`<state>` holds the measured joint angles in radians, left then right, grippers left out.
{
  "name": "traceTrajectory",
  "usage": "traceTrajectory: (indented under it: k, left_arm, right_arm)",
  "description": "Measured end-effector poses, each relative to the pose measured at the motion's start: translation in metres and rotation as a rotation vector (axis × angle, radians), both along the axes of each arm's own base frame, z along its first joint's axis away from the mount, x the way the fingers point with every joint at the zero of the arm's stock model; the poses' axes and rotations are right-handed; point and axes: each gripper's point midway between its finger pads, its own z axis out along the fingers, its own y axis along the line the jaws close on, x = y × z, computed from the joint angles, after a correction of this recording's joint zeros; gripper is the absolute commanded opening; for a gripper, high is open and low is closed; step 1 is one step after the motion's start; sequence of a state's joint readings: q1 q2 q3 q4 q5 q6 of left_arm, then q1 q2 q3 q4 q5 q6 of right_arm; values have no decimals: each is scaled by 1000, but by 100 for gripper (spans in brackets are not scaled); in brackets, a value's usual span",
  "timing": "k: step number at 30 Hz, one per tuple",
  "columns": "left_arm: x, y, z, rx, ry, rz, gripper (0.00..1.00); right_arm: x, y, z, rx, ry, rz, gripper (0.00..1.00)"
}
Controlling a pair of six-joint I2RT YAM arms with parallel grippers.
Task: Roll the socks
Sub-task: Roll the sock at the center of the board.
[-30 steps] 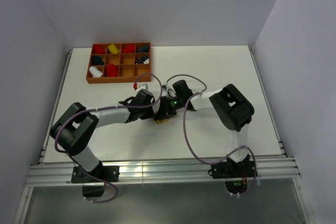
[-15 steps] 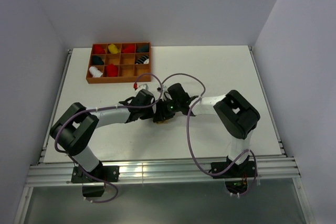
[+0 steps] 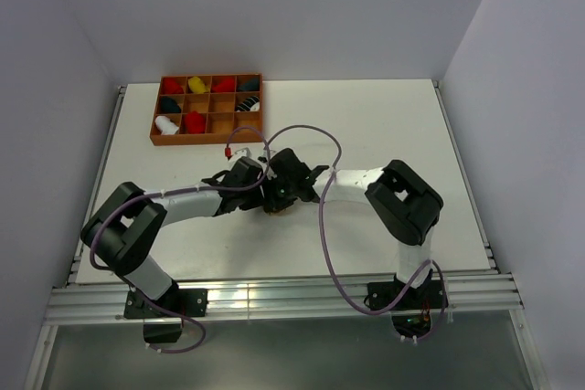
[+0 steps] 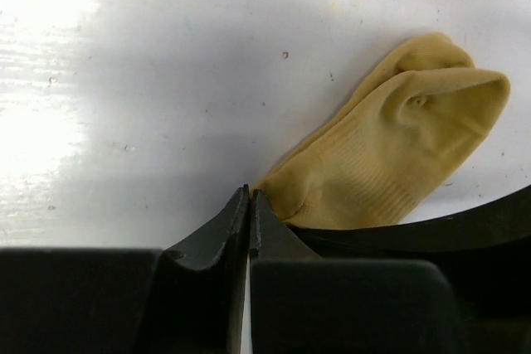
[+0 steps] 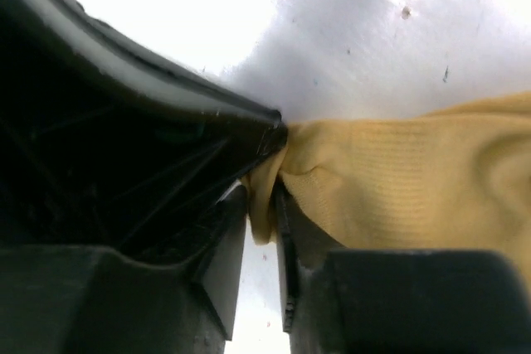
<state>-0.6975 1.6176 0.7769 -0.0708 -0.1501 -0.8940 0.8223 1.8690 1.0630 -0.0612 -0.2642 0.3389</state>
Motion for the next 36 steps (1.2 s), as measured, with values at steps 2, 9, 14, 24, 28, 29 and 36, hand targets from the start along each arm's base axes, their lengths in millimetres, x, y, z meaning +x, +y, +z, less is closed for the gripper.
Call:
traceTrajectory:
  k: [2,9,14,24,28,29,36]
  left_arm:
    - [-2,1,0,-13,6,14,8]
    - [-10,11,2,-38,10,52,21]
    - [-26,29,19,-58,3,86,57]
    - [-38,36,58,-172,-80,86,67]
    - [-48,35,41,-160,-23,66,64]
    - [-49,34,36,-158,-8,61,64]
    - [-50,25,11,-165,81,63,57]
  right_arm:
    - [3,4,-2,-21,-23,-11,11]
    - [1,7,-2,-25,-27,-1,0]
    - [-5,9,-1,41,26,44,0]
    - [-6,-6,3,376,341,44,0]
    - [-10,-2,1,485,457,49,0]
    - [-10,-1,2,509,481,49,0]
    - [-4,2,6,610,557,38,0]
